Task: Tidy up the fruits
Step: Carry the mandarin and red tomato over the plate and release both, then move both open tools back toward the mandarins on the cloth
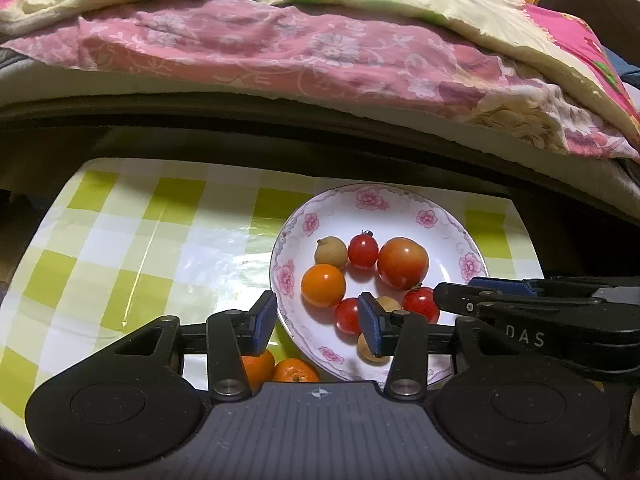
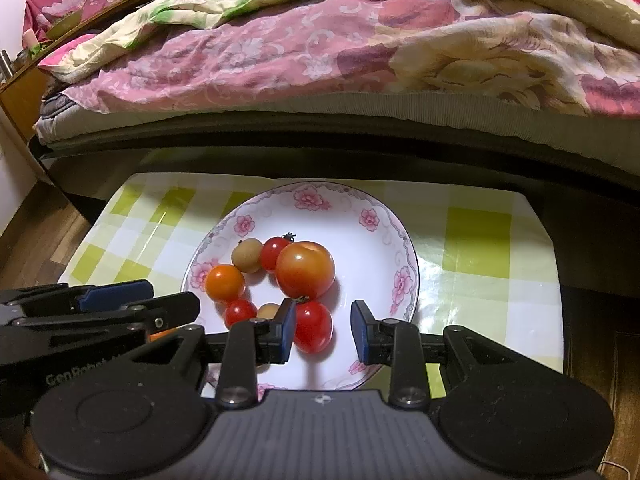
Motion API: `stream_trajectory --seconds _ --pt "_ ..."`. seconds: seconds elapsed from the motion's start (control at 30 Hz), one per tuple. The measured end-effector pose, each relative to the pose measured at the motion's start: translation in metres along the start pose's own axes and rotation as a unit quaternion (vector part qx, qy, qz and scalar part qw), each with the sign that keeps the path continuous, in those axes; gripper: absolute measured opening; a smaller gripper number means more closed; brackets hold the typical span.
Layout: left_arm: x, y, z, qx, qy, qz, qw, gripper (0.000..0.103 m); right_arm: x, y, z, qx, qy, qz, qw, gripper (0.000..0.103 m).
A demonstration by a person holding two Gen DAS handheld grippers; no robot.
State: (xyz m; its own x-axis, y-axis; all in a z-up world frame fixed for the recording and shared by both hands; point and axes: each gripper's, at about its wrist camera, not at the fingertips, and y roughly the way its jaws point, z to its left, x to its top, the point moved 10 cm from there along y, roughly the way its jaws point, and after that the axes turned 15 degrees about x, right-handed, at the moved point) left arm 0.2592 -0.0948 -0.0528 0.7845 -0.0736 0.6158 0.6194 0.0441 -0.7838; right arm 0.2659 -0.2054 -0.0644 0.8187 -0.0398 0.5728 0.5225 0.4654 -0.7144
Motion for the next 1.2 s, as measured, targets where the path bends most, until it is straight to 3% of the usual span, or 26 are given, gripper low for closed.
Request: stream_trajectory --seconds 0.77,1.2 --pt "-0.009 -0.013 0.027 0.016 0.008 0.003 0.9998 0.063 -0.016 0.001 0.040 0.037 -0.031 0.018 0.999 0.037" --pt "-0.033 0.012 0.048 0.015 0.021 0.040 0.9989 0.061 -0.034 0.005 0.065 0.061 -0.051 0.042 0.996 0.037"
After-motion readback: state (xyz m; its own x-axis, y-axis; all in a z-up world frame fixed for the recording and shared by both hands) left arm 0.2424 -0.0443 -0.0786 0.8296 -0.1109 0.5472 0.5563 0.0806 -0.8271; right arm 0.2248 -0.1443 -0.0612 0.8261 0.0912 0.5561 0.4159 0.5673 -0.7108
